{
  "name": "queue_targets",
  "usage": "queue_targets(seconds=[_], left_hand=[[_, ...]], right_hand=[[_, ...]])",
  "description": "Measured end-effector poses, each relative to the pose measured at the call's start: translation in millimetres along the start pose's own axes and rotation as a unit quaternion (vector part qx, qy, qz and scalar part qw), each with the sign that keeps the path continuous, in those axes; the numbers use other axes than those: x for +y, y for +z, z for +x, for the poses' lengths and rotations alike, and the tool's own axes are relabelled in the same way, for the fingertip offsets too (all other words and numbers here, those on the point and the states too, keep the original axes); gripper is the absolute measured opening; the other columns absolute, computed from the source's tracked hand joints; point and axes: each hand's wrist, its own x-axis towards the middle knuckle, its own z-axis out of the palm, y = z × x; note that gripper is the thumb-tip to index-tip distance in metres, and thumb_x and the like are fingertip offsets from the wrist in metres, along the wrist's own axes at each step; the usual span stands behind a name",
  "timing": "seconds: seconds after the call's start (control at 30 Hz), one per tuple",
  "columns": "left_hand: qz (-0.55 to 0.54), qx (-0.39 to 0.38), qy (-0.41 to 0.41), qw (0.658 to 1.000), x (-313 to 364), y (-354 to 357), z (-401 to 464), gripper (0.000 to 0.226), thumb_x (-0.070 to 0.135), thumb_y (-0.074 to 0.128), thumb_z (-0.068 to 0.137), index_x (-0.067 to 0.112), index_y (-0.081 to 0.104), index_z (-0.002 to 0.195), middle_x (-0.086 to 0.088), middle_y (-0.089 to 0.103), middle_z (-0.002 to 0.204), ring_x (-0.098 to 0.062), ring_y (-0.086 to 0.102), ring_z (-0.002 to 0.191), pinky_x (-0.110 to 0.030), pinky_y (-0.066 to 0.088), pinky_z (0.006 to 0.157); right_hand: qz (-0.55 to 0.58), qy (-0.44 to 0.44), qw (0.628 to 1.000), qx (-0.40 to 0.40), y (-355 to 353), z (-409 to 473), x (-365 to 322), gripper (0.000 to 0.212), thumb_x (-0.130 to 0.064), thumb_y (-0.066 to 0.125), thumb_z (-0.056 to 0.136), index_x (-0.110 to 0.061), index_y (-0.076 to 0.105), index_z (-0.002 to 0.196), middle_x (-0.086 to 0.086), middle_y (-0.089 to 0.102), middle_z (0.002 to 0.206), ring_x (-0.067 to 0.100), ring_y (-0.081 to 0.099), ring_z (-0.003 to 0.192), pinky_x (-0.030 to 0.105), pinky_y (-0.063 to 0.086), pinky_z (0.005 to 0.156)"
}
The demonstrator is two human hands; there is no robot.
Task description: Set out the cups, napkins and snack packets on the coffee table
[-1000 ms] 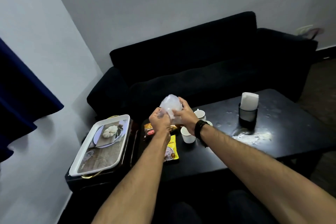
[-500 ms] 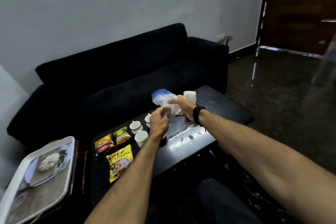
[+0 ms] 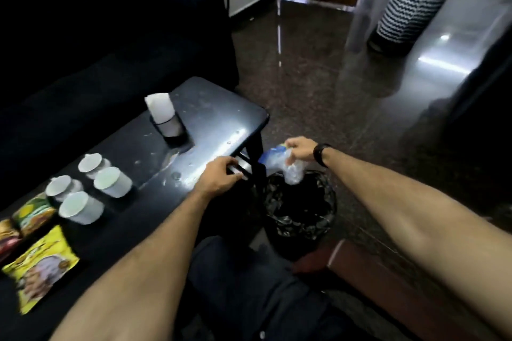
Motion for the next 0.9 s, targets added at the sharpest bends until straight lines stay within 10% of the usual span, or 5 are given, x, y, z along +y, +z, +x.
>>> queue_targets(seconds=[0.3, 0.63, 0.9], left_hand=[[0.092, -0.166, -0.009, 0.982, -10, 88, 31, 0.051, 0.037, 0.068, 0.087, 0.015, 0.058, 0.132, -0.003, 0.055, 0.137, -0.02, 0.051, 0.127, -0.03, 0.042, 0.106], [0.127, -0.178, -0.02, 0.976, -63, 120, 57, 0.055, 0.038, 0.066, 0.087, 0.02, 0.054, 0.137, -0.002, 0.041, 0.152, -0.017, 0.035, 0.142, -0.024, 0.025, 0.114], [0.134, -0.187, 0.003, 0.973, -57, 125, 74, 0.065, 0.038, 0.064, 0.089, 0.017, 0.043, 0.147, -0.008, 0.031, 0.159, -0.019, 0.021, 0.15, -0.029, 0.016, 0.121]], right_hand=[[-0.166, 0.095, 0.979, -0.071, 80, 37, 112, 0.048, -0.023, 0.056, 0.091, -0.003, 0.046, 0.133, 0.021, 0.049, 0.139, 0.037, 0.051, 0.125, 0.04, 0.046, 0.097], [-0.225, 0.126, 0.956, -0.14, 149, 100, 138, 0.093, -0.042, 0.063, 0.09, -0.001, 0.008, 0.154, 0.019, 0.016, 0.158, 0.039, 0.026, 0.143, 0.049, 0.035, 0.113], [-0.29, 0.117, 0.935, -0.165, 166, 100, 135, 0.064, -0.026, 0.055, 0.093, -0.005, 0.029, 0.148, 0.017, 0.032, 0.151, 0.034, 0.033, 0.14, 0.049, 0.037, 0.111]])
